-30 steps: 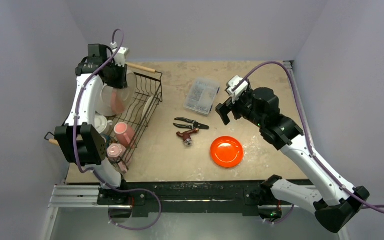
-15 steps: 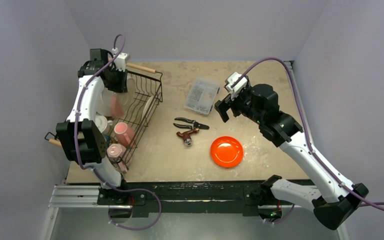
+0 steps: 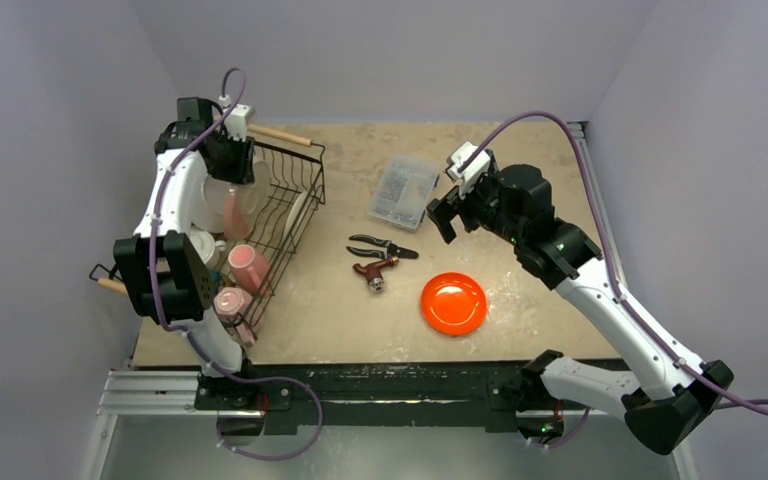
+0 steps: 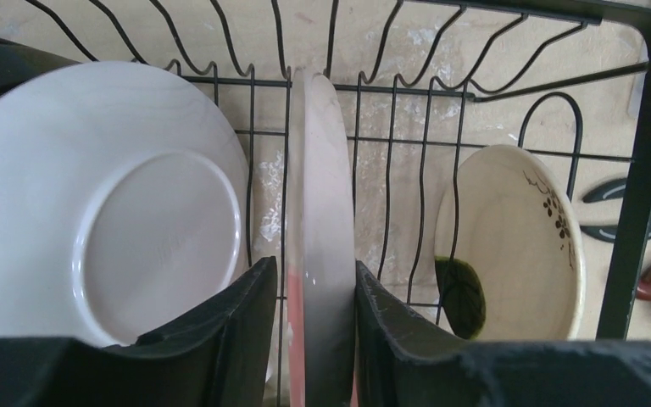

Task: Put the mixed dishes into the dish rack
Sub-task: Insert the plate into the dish rack.

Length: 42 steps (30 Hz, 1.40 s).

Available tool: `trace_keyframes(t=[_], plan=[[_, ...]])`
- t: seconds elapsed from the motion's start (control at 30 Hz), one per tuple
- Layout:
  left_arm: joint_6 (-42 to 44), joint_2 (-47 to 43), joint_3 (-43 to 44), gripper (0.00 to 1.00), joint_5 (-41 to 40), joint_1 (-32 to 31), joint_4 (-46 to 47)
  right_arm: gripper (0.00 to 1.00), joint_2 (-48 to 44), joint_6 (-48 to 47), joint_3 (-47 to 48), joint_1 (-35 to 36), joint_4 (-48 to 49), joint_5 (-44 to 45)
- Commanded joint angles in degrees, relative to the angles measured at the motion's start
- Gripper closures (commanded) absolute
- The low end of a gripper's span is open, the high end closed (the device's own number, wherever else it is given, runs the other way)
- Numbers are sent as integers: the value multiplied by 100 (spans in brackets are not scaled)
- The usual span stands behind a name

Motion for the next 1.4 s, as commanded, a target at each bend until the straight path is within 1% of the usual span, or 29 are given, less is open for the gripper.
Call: trace_keyframes(t=[0.0, 0.13, 0.17, 0.37, 0.57, 0.63, 0.77, 0.83, 0.9, 1.07, 1.17, 1.23, 1.27, 1.37], plan=[[-189, -131, 255, 60, -153, 74, 488, 1, 61, -62, 343, -31, 82, -66], [-240, -202, 334, 49, -411, 106, 484, 1, 99, -63, 356, -34, 95, -101], [-258, -229, 337, 48, -515, 114, 493, 1, 113, -65, 363, -38, 87, -105], [-342, -337, 305, 48, -1463, 237, 422, 1, 167, -58, 439, -35, 77, -156], [-320, -682, 213, 47, -1469, 250, 555, 1, 176, 50, 399, -36, 98, -216], [-416, -775, 247, 46, -1660, 247, 516, 1, 202, 104, 385, -32, 98, -213], [-748, -989, 230, 45, -1765, 251, 448, 1, 305, 251, 404, -33, 35, -166], [-1117, -1126, 188, 42, -1732, 251, 447, 1, 384, 370, 404, -31, 22, -152], [-1648, -1271, 164, 39, -1677, 251, 415, 1, 523, 654, 473, -35, -47, -5], [-2839, -1888, -129, 28, -1520, 196, 575, 1, 966, 1807, 702, -68, -499, 624], [-3341, -2367, -476, 25, -1241, -23, 702, 1, 1018, 2504, 433, -324, -522, 470], [-3381, -2672, -721, 24, -1223, -363, 758, 1, 936, 3118, 51, -719, -462, 181], [-3345, -2817, -837, 24, -1223, -607, 771, 1, 863, 3443, -220, -1023, -407, -119], [-3170, -3264, -1271, 24, -766, -1282, 919, 1, 518, 4555, -1171, -1978, -305, -684]])
